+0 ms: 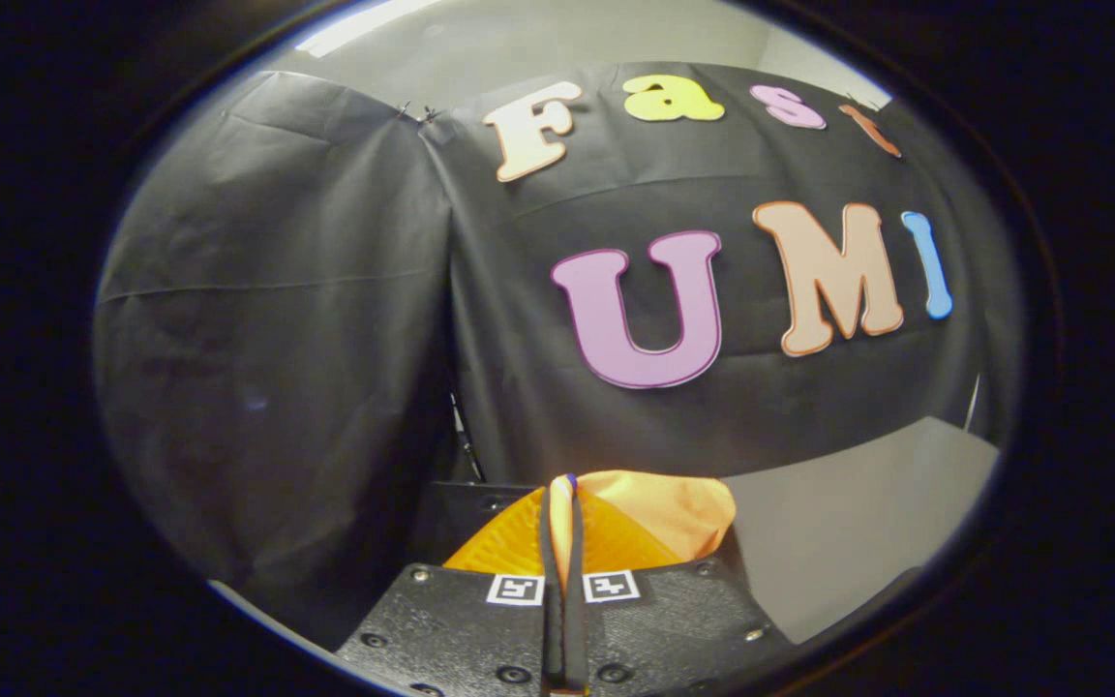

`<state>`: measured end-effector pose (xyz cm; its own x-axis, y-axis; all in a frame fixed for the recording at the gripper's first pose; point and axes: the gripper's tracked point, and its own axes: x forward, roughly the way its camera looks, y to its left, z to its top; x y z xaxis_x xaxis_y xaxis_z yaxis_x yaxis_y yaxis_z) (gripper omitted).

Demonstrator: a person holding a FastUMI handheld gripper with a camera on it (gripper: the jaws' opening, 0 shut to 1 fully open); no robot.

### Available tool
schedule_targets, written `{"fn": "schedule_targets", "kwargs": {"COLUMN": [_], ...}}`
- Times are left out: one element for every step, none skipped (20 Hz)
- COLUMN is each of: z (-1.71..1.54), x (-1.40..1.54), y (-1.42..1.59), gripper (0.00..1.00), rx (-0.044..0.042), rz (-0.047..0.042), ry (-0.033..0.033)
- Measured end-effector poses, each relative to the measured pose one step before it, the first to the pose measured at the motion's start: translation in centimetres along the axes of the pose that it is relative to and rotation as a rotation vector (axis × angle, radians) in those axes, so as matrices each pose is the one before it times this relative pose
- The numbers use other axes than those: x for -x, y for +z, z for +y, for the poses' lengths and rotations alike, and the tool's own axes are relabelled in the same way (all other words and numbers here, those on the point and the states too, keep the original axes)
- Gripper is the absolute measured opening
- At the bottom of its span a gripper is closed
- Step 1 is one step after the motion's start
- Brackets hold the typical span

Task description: Put the clothes into the washing machine and then close the washing machine lid.

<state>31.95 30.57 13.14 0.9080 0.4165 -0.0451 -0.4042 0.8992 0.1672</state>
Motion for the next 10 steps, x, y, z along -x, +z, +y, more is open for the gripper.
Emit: {"fn": "schedule_targets", "kwargs": {"z": [0.769,0.628,0.570,0.525,0.375,0.381,0.298,0.243,0.036,0.101], "x": [-0.501,-0.447,-0.464,-0.460,-0.457,-0.444,-0.464,-0.554,-0.649,-0.493], "y": [-1.235,-1.129,-1.164,-1.363,-1.266,-1.355,-1.486,-1.629,-1.705,-1.613], "gripper": [0.01,0.01,0.01,0.01,0.01,0.01,0.01,0.01,0.01,0.01], "rx": [-0.00284,-0.00004,0.00864,0.01198,0.01104,0.00146,-0.00234,-0.00131,-0.00444,-0.00769], "rz": [0.00280,0.00114,0.00573,0.01011,0.01094,0.01068,0.01821,0.01052,0.02208,0.01690], "ry": [0.00320,0.00200,-0.00073,0.00026,-0.00055,0.00048,0.00177,-0.00179,-0.00297,0.00125]}}
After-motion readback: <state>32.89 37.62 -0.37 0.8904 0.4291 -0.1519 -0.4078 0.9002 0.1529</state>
